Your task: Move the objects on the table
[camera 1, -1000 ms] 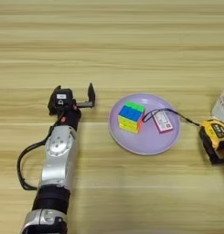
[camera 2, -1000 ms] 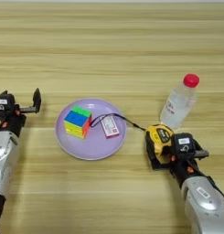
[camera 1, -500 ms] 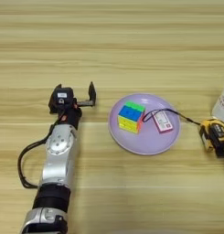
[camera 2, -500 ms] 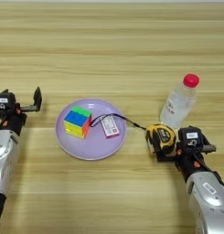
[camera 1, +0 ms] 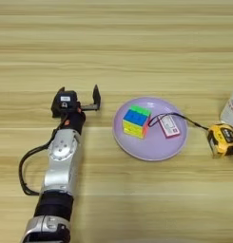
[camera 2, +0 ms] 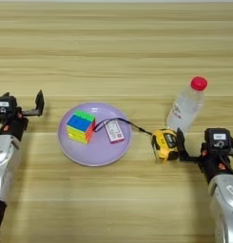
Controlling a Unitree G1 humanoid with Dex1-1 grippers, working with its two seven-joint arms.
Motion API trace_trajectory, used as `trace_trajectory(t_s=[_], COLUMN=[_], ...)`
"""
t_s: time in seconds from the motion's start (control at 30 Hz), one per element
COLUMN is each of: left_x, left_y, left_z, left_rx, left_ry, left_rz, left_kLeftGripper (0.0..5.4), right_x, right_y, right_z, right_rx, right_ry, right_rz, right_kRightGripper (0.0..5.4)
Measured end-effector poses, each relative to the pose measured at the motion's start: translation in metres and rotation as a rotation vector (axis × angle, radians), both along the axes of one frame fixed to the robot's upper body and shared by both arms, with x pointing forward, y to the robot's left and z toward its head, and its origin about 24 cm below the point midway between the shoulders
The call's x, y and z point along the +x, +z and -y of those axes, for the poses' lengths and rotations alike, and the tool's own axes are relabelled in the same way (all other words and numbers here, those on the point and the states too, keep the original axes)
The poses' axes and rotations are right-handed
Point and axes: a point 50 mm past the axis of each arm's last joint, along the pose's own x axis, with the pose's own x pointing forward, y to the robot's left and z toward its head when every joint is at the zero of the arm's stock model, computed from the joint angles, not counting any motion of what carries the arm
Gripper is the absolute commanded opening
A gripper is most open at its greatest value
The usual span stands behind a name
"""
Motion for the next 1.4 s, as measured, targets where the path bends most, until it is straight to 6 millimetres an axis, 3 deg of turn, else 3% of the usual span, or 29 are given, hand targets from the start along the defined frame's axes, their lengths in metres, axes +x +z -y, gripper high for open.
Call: trace_trajectory(t_s=[0.27, 0.5, 0.83, 1.4], left_x=[-0.029, -0.047, -0.056, -0.050], left_y=[-0.007, 0.003, 0.010, -0.007], left_z=[0.020, 0.041, 0.064, 0.079], left_rx=[0.025, 0.000, 0.029, 0.110], left_ry=[-0.186, -0.360, -0.499, -0.569], left_rz=[-0.033, -0.024, -0.010, -0.081], left_kLeftGripper=[5.40, 5.40, 5.40, 5.40], right_x=[0.010, 0.011, 0.012, 0.014], right_y=[-0.002, -0.002, -0.004, -0.007], right_z=[0.008, 0.008, 0.006, 0.003], right_rx=[0.031, 0.030, 0.035, 0.049], right_ry=[-0.029, -0.031, -0.034, -0.032], right_rz=[0.052, 0.063, 0.057, 0.053], right_kRightGripper=[5.38, 5.38, 5.38, 5.38])
